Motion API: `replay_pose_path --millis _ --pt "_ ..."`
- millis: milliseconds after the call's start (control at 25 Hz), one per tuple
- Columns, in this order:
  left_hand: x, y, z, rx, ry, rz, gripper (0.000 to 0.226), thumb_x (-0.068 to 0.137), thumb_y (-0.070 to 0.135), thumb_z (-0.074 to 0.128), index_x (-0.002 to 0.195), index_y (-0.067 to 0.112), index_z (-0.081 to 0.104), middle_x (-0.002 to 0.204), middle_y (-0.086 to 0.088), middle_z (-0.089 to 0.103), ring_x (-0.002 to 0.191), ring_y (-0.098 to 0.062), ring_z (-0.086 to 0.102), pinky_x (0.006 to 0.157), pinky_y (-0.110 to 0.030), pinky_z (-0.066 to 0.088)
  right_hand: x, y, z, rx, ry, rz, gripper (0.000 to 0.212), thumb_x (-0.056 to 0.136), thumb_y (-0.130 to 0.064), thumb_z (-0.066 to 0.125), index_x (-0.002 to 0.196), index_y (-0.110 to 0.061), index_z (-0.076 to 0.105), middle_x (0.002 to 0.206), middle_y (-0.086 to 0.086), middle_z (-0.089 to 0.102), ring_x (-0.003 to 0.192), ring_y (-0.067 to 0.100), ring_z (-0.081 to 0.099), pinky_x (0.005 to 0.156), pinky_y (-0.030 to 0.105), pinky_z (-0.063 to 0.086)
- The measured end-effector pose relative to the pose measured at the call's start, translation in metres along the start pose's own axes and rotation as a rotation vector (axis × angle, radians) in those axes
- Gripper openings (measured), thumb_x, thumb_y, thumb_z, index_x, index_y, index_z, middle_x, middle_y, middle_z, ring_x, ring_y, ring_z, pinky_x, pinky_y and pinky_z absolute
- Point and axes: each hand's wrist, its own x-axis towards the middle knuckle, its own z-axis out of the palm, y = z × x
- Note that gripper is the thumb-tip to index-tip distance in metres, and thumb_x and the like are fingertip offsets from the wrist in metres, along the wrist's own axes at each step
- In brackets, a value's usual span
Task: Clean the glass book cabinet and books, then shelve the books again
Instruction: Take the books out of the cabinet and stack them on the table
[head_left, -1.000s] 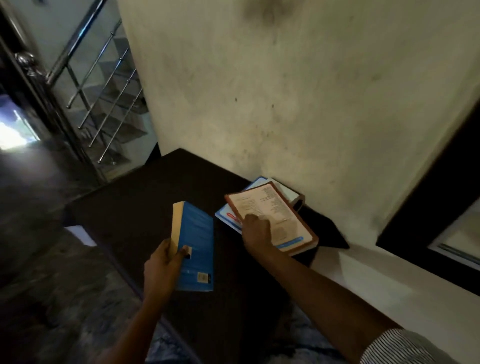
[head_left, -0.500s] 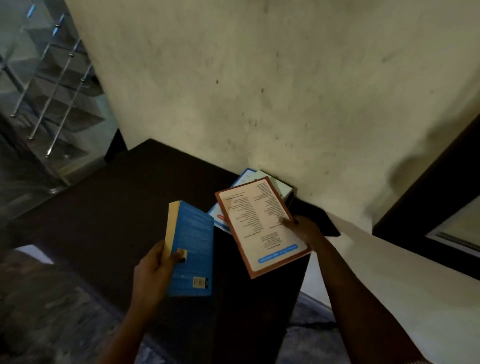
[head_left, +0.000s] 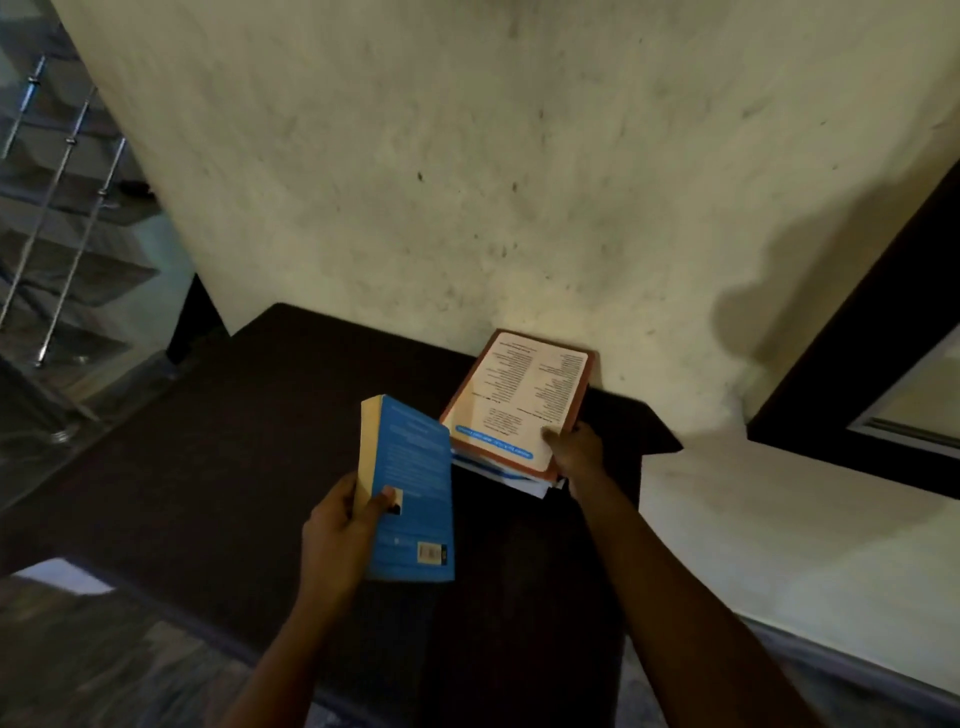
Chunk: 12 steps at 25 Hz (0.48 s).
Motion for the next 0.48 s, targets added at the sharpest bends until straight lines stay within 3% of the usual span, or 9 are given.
replay_pose_path --millis 80,160,240,320,360,480 --pt "0.003 0.0 0.0 -0.055 -0.046 -0.013 0.019 0.091 0.02 0.055 0.11 0.019 0.053 0.097 0.0 0.063 0.082 -0.014 0.063 0.061 -0.028 0.047 -0.022 0.001 -0.005 -0.213 0.085 -0.17 0.057 0.081 -0.026 0.068 0.131 -0.01 0.045 0.129 0.012 0.049 0.12 0.03 0.048 0.095 0.048 0.046" --pt "0.005 0.004 0.002 -0.184 -0.091 -0.057 0.018 0.09 0.019 0.055 0.108 0.018 0.056 0.099 -0.005 0.064 0.083 -0.02 0.064 0.061 -0.032 0.048 -0.055 0.005 -0.008 -0.14 0.062 -0.328 0.056 0.082 -0.026 0.068 0.132 -0.018 0.044 0.131 0.006 0.048 0.121 0.024 0.049 0.096 0.047 0.047" --pt "0.01 0.01 0.005 -0.375 -0.125 -0.16 0.018 0.088 0.019 0.057 0.106 0.017 0.059 0.097 -0.01 0.068 0.078 -0.025 0.066 0.058 -0.036 0.051 -0.101 -0.008 -0.015 0.143 -0.19 -0.198 0.057 0.084 -0.032 0.066 0.134 -0.022 0.041 0.129 -0.001 0.051 0.117 0.017 0.052 0.095 0.044 0.048" --pt "0.016 0.017 0.013 -0.52 -0.191 -0.254 0.018 0.088 0.021 0.056 0.104 0.016 0.061 0.087 -0.01 0.071 0.068 -0.023 0.068 0.053 -0.034 0.055 -0.134 -0.022 -0.024 0.372 -0.522 0.026 0.045 0.085 -0.038 0.063 0.126 -0.026 0.047 0.119 -0.002 0.061 0.108 0.017 0.06 0.083 0.041 0.053" --pt "0.021 0.019 0.018 -0.555 -0.235 -0.286 0.018 0.089 0.022 0.054 0.103 0.015 0.061 0.081 -0.009 0.072 0.064 -0.021 0.069 0.051 -0.032 0.056 -0.142 -0.026 -0.031 0.37 -0.596 0.045 0.036 0.086 -0.038 0.061 0.119 -0.026 0.052 0.112 -0.002 0.066 0.102 0.017 0.064 0.076 0.038 0.055" --pt "0.041 0.031 0.036 -0.563 -0.377 -0.362 0.021 0.091 0.026 0.052 0.105 0.013 0.06 0.077 -0.007 0.073 0.064 -0.019 0.069 0.052 -0.031 0.056 -0.138 -0.038 -0.043 0.35 -0.502 -0.038 0.03 0.09 -0.034 0.057 0.115 -0.018 0.058 0.097 0.0 0.07 0.087 0.013 0.067 0.061 0.028 0.055"
